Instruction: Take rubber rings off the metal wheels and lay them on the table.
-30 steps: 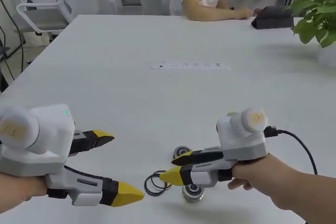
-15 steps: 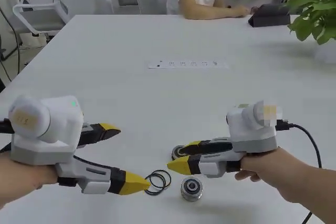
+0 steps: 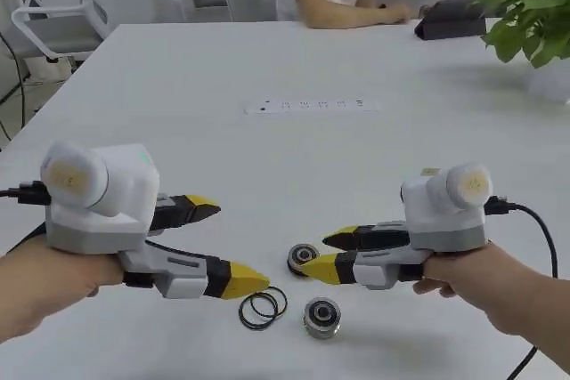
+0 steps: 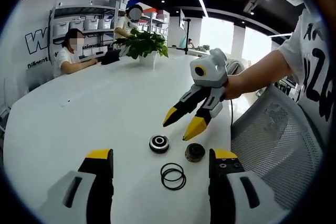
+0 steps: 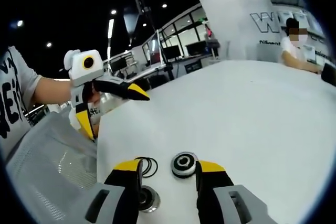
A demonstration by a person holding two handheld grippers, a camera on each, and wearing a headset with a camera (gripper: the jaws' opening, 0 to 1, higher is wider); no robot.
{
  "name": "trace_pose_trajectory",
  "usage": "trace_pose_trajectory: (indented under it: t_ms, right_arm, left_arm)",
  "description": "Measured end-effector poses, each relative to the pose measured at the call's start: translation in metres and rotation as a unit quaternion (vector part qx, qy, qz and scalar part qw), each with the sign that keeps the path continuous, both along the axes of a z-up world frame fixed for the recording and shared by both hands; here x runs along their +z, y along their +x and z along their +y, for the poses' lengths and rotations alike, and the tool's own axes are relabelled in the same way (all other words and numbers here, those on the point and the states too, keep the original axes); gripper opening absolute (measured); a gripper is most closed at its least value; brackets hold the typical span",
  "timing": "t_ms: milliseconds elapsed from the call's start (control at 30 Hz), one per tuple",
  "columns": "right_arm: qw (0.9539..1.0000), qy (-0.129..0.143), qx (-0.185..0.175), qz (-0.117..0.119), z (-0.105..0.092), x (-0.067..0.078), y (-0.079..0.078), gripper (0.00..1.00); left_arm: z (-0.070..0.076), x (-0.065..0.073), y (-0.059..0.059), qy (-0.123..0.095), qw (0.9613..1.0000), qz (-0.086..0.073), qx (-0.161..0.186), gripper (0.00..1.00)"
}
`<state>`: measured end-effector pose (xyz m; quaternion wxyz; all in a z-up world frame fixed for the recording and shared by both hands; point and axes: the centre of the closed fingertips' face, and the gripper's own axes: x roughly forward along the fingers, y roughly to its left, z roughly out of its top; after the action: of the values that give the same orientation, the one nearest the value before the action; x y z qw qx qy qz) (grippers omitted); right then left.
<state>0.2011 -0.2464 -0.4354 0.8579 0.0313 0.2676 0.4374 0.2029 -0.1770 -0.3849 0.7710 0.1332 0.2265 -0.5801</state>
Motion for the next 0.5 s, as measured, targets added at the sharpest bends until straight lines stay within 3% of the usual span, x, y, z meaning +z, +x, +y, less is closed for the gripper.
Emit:
trace_pose_trajectory:
  t_ms: [200,500]
  right_arm:
    - [0.9996,-0.029,-0.004,-0.007,-0.01,-0.011,0.003,0.38]
    - [0.9986,-0.053,0.006,-0.009,-0.01,-0.024,0.002,0.35]
  left_arm:
    - [-0.006,-0.005,0.003,0.002,1.0,0.005,-0.006,0.64]
    - [-0.017,-0.018,0.006,0.015,0.9997,0.01,-0.016,0.59]
